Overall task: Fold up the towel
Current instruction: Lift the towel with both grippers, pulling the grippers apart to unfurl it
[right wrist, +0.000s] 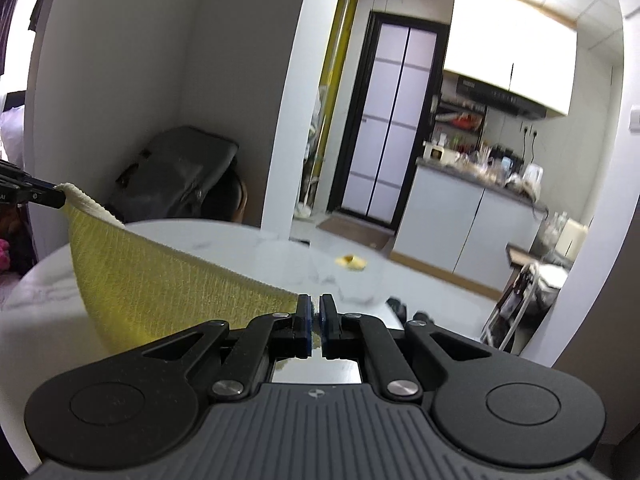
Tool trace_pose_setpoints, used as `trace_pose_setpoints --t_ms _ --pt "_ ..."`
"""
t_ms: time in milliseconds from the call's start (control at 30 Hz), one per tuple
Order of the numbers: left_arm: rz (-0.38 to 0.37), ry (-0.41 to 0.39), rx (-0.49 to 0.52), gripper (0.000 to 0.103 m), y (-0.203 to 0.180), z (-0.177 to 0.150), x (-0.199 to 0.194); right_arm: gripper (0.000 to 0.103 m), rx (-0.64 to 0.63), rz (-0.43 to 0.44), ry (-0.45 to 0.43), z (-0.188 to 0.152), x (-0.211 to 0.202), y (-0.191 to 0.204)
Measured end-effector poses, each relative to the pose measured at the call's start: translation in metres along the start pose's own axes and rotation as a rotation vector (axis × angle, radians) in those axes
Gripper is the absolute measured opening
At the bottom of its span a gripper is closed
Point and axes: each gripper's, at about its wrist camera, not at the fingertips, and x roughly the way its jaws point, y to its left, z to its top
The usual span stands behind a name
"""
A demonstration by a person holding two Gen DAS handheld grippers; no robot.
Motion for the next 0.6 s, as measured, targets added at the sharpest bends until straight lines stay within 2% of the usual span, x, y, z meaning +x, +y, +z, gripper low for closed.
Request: trace_pose_setpoints --t_ms 367,600 --pt "-0.034 -0.055 0.084 0.011 -0.003 0.045 -0.039 0.0 -0.048 -0.025 -0.123 0.055 -0.037 0.006" --pt "-0.033 -0.038 0.103 0.011 -0.005 0.049 -0.044 0.0 -0.062 0.031 -0.084 0.046 -0.026 0.021"
